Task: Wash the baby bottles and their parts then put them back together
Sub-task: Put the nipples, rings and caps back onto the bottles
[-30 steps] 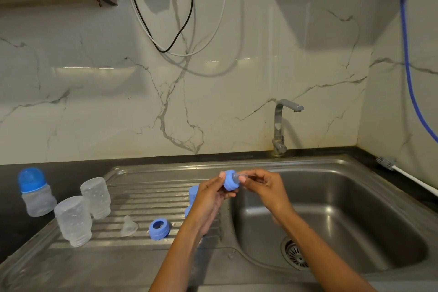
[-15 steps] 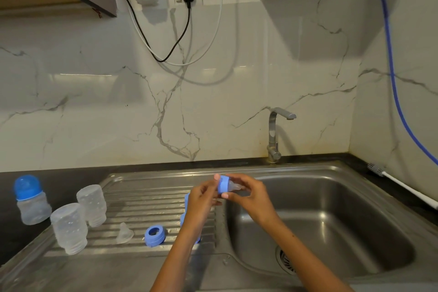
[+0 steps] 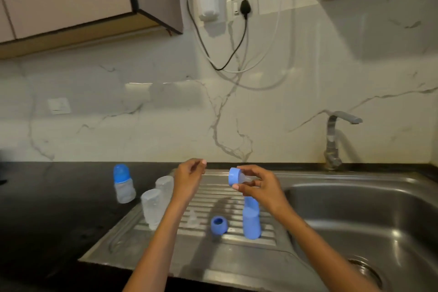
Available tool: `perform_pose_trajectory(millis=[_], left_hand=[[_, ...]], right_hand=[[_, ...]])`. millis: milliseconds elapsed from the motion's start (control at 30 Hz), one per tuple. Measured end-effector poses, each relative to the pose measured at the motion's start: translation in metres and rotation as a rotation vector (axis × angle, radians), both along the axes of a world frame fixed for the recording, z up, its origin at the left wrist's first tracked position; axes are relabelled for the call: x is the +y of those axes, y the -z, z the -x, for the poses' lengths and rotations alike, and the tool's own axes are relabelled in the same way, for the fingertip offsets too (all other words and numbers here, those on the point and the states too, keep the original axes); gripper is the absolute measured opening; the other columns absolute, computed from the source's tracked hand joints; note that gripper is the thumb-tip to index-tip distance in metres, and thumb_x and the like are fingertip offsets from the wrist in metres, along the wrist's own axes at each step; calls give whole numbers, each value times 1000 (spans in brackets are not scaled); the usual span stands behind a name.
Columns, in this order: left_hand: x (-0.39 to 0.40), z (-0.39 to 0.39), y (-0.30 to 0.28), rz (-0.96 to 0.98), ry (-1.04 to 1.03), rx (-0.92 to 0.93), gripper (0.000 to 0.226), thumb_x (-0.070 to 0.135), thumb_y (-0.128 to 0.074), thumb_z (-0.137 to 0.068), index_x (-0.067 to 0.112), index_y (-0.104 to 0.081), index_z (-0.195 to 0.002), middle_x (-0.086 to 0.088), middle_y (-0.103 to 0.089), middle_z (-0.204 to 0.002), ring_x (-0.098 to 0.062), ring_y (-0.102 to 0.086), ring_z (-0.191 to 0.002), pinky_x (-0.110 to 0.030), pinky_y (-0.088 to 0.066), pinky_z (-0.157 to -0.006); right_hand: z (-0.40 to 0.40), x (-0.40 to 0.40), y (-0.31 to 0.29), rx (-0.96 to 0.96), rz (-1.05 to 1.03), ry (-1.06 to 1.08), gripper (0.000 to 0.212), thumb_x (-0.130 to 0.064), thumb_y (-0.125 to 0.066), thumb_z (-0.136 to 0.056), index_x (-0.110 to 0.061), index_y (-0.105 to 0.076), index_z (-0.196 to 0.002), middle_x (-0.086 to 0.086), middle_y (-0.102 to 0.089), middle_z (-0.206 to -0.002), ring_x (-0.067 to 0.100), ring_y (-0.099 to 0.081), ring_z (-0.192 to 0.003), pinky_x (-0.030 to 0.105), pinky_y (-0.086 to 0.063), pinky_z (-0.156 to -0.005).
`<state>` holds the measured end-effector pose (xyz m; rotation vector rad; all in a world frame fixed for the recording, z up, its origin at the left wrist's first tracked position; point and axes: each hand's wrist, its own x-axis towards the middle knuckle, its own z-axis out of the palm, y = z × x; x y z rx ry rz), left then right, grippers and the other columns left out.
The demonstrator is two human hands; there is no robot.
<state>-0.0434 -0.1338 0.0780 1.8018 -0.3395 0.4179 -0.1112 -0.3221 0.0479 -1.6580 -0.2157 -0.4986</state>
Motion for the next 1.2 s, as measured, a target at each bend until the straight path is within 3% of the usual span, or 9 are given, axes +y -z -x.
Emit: perform_pose_trajectory(millis=[133, 267, 433, 533, 667, 900, 1100, 1200], left_hand=[[54, -17, -7, -77, -152, 21, 23, 18, -58, -94, 1, -71, -84, -20, -69, -82, -27, -64, -81, -43, -50, -82], [85, -38, -9, -287, -244, 71, 26, 23, -65, -90, 2, -71, -104, -12, -70, -103, -17, -62, -92, -22, -42, -78], [103, -64, -4, -507, -283, 278, 57, 29, -75, -81, 5, -55, -129, -12, -57, -131, -27, -53, -121, -33, -42, -98], [108, -72, 0, -637, -298, 328, 71, 37, -80, -73, 8, -53, -132, -9, -56, -132, -27, -53, -121, -34, -43, -95], [105, -78, 7, -734, -317, 351, 62, 33, -83, -71, 8, -58, -122, -10, -62, -119, -27, -59, -109, -36, -48, -90], [90, -80, 1, -681, -371, 301, 58, 32, -83, -72, 8, -60, -119, -10, -63, -116, -27, -60, -106, -34, -48, -84], [39, -62, -44, -499, -263, 143, 67, 30, -86, -68, 4, -60, -125, -15, -62, -122, -29, -59, -111, -33, -49, -87], [1, -46, -58, -403, -192, 90, 68, 31, -86, -67, 4, -60, -123, -15, -61, -123, -28, -58, -111, -29, -46, -80]], right_hand=[[-11, 33, 3, -1, 9, -12, 41, -1, -83, -68, -19, -68, -101, 11, -68, -104, 18, -70, -79, 39, -56, -79], [-23, 50, 5, 30, 41, -17, 42, -1, -83, -69, -18, -69, -106, 5, -69, -104, 16, -70, -81, 29, -56, -76], [-34, 55, 5, 24, 89, -38, 44, -2, -82, -70, -18, -69, -108, 1, -70, -103, 13, -70, -85, 19, -54, -73], [-40, 55, 6, 26, 114, -50, 44, -1, -83, -68, -19, -69, -107, 0, -70, -103, 15, -69, -88, 22, -55, -79], [-42, 50, 10, 4, 152, -55, 44, -3, -83, -69, -23, -69, -105, -1, -70, -103, 15, -68, -92, 23, -55, -81], [-45, 34, 11, 18, 132, -1, 46, -2, -85, -66, -31, -69, -97, -4, -71, -98, 9, -71, -80, 22, -56, -76], [-26, -6, 1, -25, 147, 90, 45, -4, -85, -67, -27, -70, -103, -10, -72, -92, 6, -71, -80, 22, -57, -76], [-9, -36, -1, -35, 128, 157, 46, -4, -85, -67, -26, -71, -104, -14, -72, -92, 5, -71, -79, 19, -55, -72]])
